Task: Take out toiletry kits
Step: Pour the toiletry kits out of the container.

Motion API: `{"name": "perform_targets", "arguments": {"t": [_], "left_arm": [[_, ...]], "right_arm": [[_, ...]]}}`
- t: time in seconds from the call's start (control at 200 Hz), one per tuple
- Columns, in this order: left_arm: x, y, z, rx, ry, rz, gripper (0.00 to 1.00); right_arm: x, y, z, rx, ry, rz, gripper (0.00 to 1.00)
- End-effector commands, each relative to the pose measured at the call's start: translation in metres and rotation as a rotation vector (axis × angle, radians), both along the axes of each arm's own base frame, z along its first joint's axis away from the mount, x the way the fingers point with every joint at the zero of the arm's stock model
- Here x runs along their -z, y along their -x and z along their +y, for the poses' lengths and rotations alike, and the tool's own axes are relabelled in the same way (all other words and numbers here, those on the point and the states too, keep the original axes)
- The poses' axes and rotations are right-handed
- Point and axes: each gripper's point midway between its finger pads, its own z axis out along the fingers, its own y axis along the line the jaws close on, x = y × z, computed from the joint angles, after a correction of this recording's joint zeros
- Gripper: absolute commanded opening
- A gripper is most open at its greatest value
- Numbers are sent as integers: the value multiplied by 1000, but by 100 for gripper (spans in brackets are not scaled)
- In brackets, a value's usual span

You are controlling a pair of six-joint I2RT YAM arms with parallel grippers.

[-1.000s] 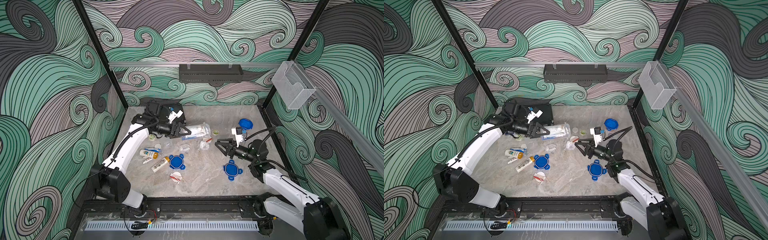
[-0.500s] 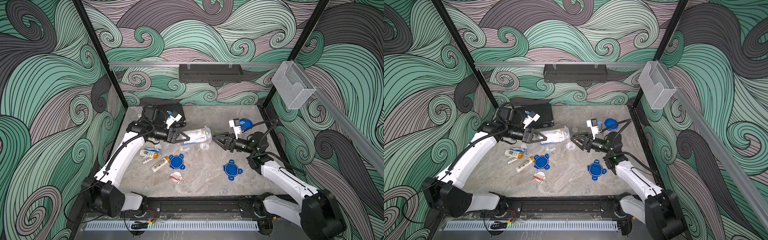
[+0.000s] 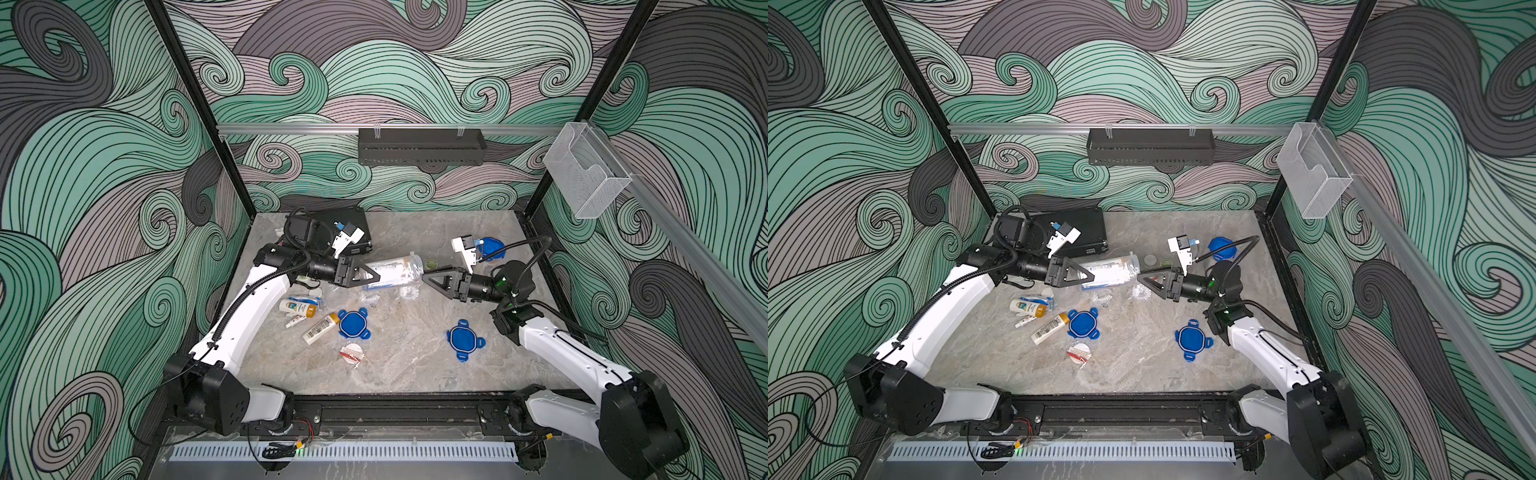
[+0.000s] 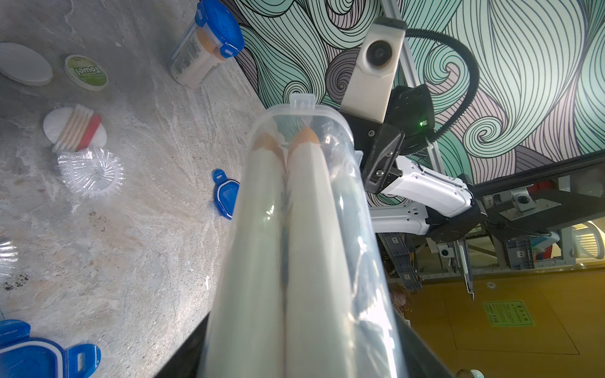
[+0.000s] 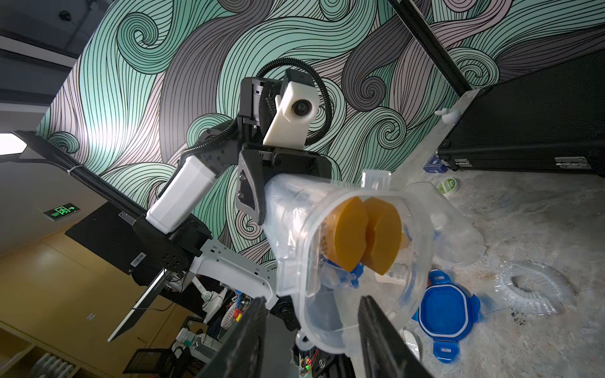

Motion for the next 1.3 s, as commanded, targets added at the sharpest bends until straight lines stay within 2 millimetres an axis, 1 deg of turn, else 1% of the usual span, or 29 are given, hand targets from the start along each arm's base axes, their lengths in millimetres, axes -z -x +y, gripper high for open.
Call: {"name": "perform_targets", "arguments": {"t": [0.0, 0.045, 0.18, 0.285, 0.41, 0.505, 0.67, 0.866, 0.986, 1.156, 1.296], "left_arm": [[-28, 11, 1, 30, 75, -110, 17], [-29, 13, 2, 30, 82, -115, 17], [-30, 14, 1, 34, 93, -117, 16], [-29, 14, 1, 34, 95, -113, 16], [-29, 14, 1, 37, 103, -113, 16], [-28, 13, 1, 36, 102, -112, 16], [-24, 11, -1, 41, 103, -99, 15], [-22, 11, -2, 43, 103, -94, 15], [-19, 9, -3, 42, 100, -84, 15], [-11, 8, -7, 52, 94, -63, 15], [-8, 9, -8, 54, 89, -62, 14]], "right_arm": [[-24, -1, -6, 12, -49, -24, 52], [-25, -3, -6, 11, -61, -9, 52], [-20, -10, -3, -18, -80, 59, 46], [-18, -10, -1, -43, -96, 72, 46], [-10, -12, 2, -52, -84, 93, 45], [-12, -7, 6, -87, -87, 84, 45], [-13, 5, 22, -160, -59, 71, 46], [-13, 11, 28, -195, -48, 59, 44], [-13, 11, 32, -206, -46, 59, 41], [-12, 17, 43, -254, -30, 58, 38], [-9, 15, 48, -254, -21, 62, 32]]}}
